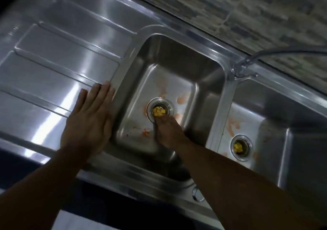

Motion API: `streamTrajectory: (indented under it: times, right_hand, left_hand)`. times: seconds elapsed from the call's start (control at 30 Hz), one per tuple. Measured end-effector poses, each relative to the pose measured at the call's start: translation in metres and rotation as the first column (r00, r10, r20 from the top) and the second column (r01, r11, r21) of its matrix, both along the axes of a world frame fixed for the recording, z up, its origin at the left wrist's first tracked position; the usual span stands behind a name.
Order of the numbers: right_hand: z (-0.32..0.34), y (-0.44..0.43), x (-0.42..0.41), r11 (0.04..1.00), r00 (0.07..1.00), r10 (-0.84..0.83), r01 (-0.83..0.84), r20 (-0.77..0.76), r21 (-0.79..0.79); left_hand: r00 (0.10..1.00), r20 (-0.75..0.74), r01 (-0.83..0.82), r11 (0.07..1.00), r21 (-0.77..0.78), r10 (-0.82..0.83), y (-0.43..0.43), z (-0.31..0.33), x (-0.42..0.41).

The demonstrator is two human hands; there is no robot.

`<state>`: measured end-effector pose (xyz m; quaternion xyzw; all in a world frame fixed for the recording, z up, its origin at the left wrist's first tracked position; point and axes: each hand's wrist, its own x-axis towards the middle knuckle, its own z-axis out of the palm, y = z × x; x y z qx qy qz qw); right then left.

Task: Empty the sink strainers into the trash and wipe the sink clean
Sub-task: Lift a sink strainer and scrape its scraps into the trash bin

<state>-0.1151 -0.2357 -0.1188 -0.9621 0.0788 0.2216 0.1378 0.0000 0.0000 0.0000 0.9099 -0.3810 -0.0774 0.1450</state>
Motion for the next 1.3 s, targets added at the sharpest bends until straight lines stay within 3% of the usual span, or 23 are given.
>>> streamTrajectory:
  times: [0.23,0.67,0.77,0.87,0.97,1.1,1.3]
  right_hand:
    - [-0.004,0.008,0.01,0.981,0.992,-0.045,0.066,0.119,-0.183]
    - [-0.003,-0.003,0.02,0.979,0.989,-0.047,0.073,0.138,-0.189]
    - [0.003,-0.003,0.017,0.98,0.976,-0.108,0.137,0.191,-0.143]
    - [0.019,-0.003,0.013,0.967,0.942,-0.252,0.251,0.22,0.033]
    - [0.035,-0.005,0.011,0.99,0.977,-0.128,0.134,0.168,-0.029]
    - [0.068,-0.008,0.002,0.992,0.991,-0.125,0.124,0.05,0.017]
    - [0.123,-0.022,-0.037,0.961,0.947,-0.23,0.185,0.225,0.205]
  left_hand:
    - [0.999,0.049,-0.017,1.0,0.01,0.017,-0.002,-0.004,0.0]
    - [0.997,0.068,-0.022,1.0,0.01,0.021,-0.002,-0.005,0.0]
    - [0.997,0.077,-0.02,1.0,-0.007,0.02,-0.002,-0.006,0.0]
    - [0.996,0.085,-0.026,1.0,-0.012,0.027,-0.002,-0.006,-0.001]
    - [0.997,0.076,-0.019,1.0,0.016,0.018,-0.001,-0.007,-0.001]
    - [0.999,0.04,0.004,0.999,0.053,-0.006,0.0,-0.002,-0.001]
    - [0.992,-0.102,-0.067,0.996,0.065,0.074,-0.012,0.011,-0.015]
